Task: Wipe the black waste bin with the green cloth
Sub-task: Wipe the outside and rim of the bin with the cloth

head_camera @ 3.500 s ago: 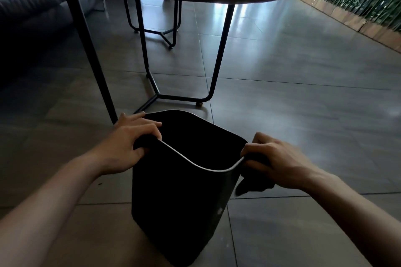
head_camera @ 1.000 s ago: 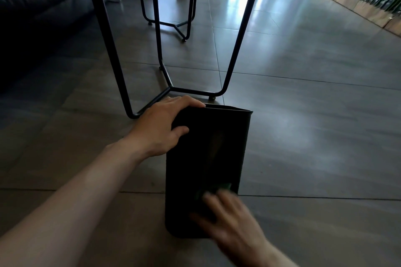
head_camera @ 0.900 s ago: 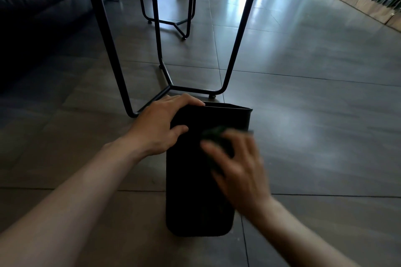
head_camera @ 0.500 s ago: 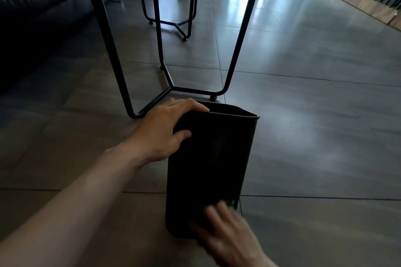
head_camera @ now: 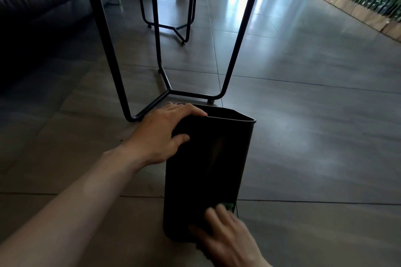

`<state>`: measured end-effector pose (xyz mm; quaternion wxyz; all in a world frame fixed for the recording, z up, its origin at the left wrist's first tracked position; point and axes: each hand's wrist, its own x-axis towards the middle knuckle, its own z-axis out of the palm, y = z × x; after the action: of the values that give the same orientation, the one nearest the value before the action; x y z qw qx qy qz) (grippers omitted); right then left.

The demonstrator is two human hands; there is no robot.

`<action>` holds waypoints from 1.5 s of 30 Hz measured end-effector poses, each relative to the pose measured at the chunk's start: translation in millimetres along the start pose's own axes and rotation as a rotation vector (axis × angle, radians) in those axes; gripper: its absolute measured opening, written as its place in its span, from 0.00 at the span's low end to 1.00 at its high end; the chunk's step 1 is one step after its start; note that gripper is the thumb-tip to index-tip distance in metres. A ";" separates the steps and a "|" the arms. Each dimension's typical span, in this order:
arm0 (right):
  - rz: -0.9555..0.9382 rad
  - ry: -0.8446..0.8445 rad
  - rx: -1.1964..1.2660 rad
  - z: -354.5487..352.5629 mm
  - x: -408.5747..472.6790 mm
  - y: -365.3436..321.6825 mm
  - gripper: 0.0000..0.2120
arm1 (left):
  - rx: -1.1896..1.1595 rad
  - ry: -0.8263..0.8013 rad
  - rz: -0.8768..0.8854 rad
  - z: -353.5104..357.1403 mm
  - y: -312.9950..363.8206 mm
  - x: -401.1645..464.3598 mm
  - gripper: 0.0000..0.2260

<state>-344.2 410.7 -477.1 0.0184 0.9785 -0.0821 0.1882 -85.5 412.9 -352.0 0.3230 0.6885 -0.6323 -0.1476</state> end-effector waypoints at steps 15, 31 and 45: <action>0.131 0.041 0.003 -19.0 12.3 2.0 0.12 | -0.005 0.012 0.013 -1.7 4.7 -7.0 0.26; 0.400 -0.100 0.231 -27.7 -1.0 -13.4 0.18 | 0.023 0.020 0.009 -2.1 4.9 -7.4 0.26; 0.932 -0.104 0.371 -114.6 44.0 134.9 0.29 | 0.039 -0.032 -0.041 -42.1 -33.9 -35.9 0.15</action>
<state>-368.4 278.6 -353.7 -0.2460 0.8327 -0.4761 0.1389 -39.0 458.2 -349.3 0.2963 0.7050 -0.6259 -0.1530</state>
